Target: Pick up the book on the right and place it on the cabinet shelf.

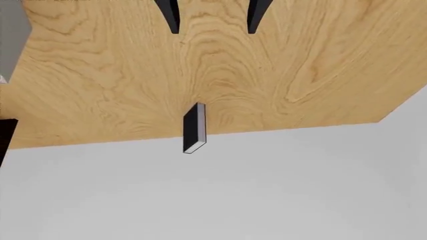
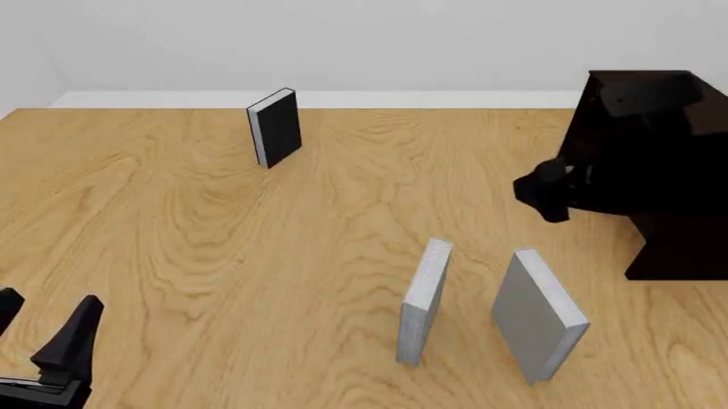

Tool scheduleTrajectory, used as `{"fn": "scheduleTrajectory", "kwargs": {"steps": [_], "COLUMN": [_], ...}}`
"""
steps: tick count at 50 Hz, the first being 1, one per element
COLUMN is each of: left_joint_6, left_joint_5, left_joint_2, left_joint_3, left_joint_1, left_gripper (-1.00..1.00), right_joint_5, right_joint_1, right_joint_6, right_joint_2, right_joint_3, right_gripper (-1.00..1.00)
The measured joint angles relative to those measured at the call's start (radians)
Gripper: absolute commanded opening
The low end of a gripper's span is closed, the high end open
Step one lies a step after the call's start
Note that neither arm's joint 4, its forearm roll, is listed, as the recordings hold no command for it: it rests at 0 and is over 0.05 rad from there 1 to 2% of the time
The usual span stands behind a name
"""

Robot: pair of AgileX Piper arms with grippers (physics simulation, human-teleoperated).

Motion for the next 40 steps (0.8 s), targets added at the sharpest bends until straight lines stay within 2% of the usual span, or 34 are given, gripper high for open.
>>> {"fn": "scheduleTrajectory", "kwargs": {"steps": [12,20,32,40], "left_joint_6": [0.005,0.010,0.021,0.026], "left_joint_5": [0.004,0.005,0.007,0.008], "left_joint_2": [0.000,0.000,0.000,0.000], "left_joint_3": [0.000,0.000,0.000,0.000], "left_joint_1": [-0.007,-0.010,-0.017,-0.021], "left_gripper": [1.00,1.00,1.00,1.00], "right_joint_5": [0.052,0.078,0.088,0.074], "right_joint_1": [0.005,0.008,-0.012,-0.022], "right_joint_6": [-0.019,-0.055,-0.112,-0.124], "right_joint_2": [0.069,0.127,0.185,0.210], "right_joint_3": [-0.055,-0.093,-0.110,-0.095], "right_gripper": [1.00,1.00,1.00,1.00]}}
